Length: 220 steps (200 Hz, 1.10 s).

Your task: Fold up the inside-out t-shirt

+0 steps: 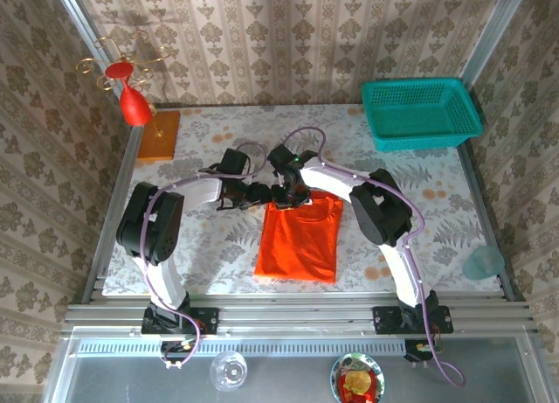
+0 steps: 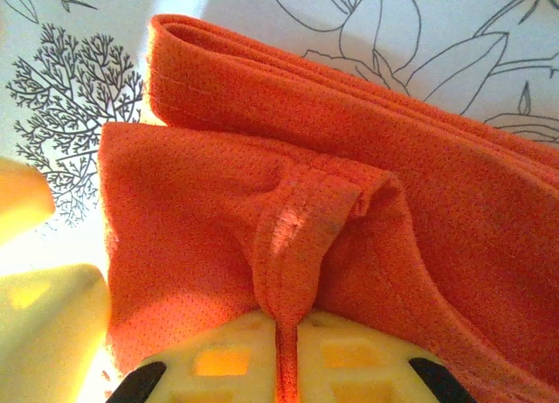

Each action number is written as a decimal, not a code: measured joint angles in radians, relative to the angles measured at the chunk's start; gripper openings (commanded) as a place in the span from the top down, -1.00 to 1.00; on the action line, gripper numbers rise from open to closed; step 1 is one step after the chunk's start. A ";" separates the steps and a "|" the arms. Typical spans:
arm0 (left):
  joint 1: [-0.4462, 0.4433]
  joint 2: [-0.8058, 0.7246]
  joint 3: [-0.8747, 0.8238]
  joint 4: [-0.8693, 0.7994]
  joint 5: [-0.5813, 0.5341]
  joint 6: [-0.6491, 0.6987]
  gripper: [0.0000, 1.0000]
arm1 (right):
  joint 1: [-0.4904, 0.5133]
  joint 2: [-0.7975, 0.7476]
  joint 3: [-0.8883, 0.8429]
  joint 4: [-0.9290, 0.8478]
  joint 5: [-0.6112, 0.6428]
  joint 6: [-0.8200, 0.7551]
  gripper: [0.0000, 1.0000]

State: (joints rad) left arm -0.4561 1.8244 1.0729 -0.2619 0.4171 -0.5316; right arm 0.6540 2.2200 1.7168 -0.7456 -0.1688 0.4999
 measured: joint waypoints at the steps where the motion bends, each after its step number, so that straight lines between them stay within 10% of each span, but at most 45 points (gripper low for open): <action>1: 0.000 0.001 0.001 0.000 0.000 0.000 0.01 | 0.000 0.000 0.000 0.000 0.000 0.000 0.71; 220: -0.008 0.132 0.066 0.113 0.111 -0.029 0.80 | -0.019 -0.011 -0.024 0.013 -0.035 0.004 0.76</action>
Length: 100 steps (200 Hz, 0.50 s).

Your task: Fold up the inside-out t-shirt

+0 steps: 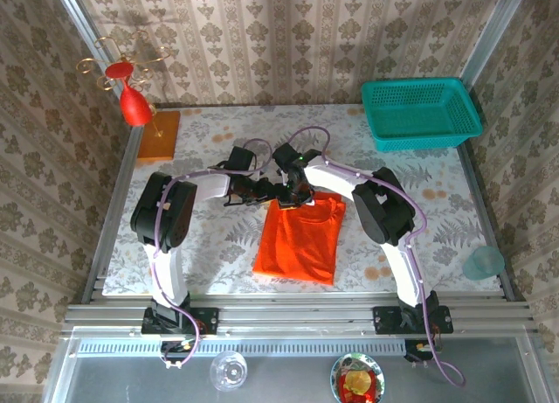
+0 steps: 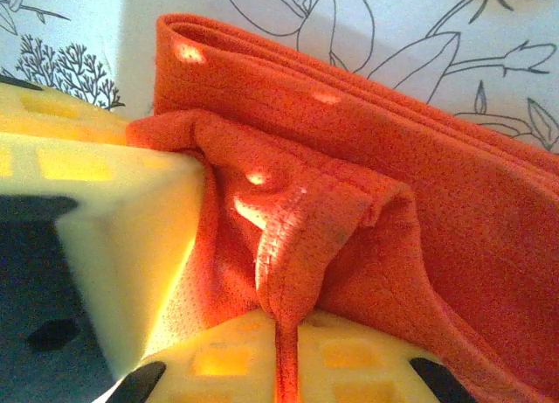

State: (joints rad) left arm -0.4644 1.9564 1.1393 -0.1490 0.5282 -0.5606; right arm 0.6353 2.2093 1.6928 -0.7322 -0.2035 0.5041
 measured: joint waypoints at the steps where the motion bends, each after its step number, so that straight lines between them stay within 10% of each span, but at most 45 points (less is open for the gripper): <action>1: 0.000 0.001 0.000 0.002 0.000 0.002 0.81 | 0.000 0.000 0.000 0.000 0.000 0.000 0.76; 100: 0.004 -0.148 -0.094 -0.008 -0.057 0.014 0.91 | 0.003 -0.129 -0.047 -0.009 -0.003 0.027 0.40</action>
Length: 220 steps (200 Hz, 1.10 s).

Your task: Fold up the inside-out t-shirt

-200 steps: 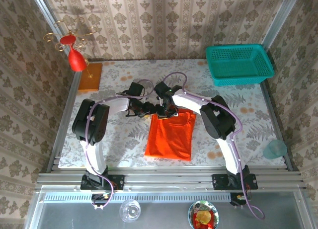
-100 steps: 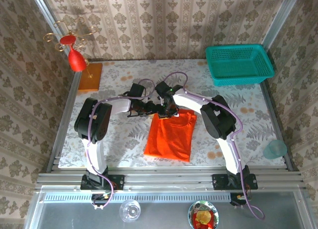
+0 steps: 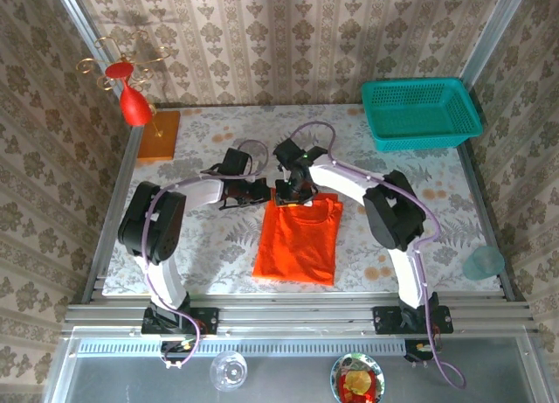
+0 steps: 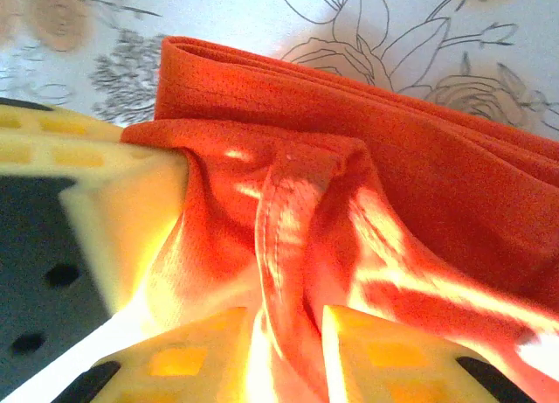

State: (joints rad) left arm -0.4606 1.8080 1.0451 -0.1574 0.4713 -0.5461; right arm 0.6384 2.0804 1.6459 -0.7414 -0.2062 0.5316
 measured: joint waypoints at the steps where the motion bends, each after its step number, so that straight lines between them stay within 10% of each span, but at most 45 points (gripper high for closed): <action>1: 0.001 -0.003 -0.002 0.000 0.000 0.000 0.90 | 0.000 -0.005 -0.002 0.000 0.000 0.000 0.40; 74: 0.076 0.060 -0.027 0.054 0.133 0.020 0.37 | -0.031 -0.247 -0.180 -0.003 0.011 0.027 0.40; 220: 0.093 0.123 0.004 0.077 0.242 0.024 0.38 | -0.110 -0.474 -0.383 -0.003 0.042 0.067 0.41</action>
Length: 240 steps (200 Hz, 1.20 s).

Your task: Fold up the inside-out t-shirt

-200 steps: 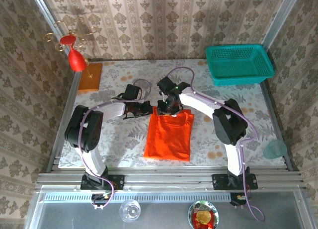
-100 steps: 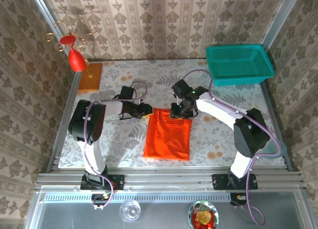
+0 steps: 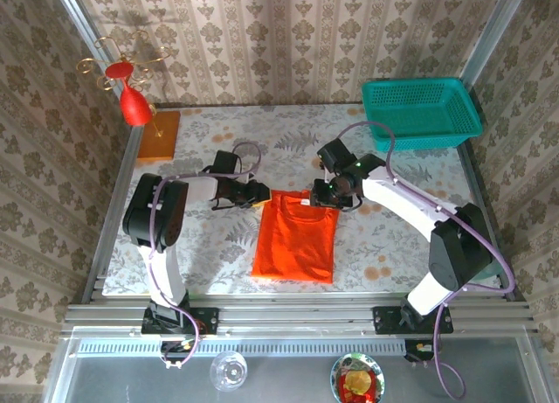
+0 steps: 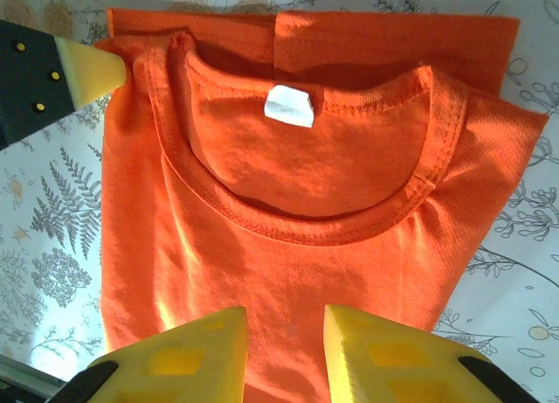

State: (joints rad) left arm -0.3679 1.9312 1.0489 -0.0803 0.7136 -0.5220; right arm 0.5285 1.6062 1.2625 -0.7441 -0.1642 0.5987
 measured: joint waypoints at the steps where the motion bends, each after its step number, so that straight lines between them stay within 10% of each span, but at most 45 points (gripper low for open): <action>1: -0.001 0.000 0.002 -0.003 -0.003 0.002 0.38 | 0.000 -0.001 0.000 0.000 0.000 0.000 0.41; 169: -0.045 0.051 0.139 -0.187 -0.119 0.095 1.00 | -0.272 -0.041 -0.278 0.130 -0.067 -0.003 0.13; 240: -0.042 0.051 0.137 -0.185 -0.115 0.095 1.00 | -0.272 0.142 -0.249 0.283 -0.167 0.014 0.47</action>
State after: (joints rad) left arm -0.4099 1.9827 1.1854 -0.2649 0.5983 -0.4267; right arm 0.2569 1.7481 1.0130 -0.4614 -0.3313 0.6132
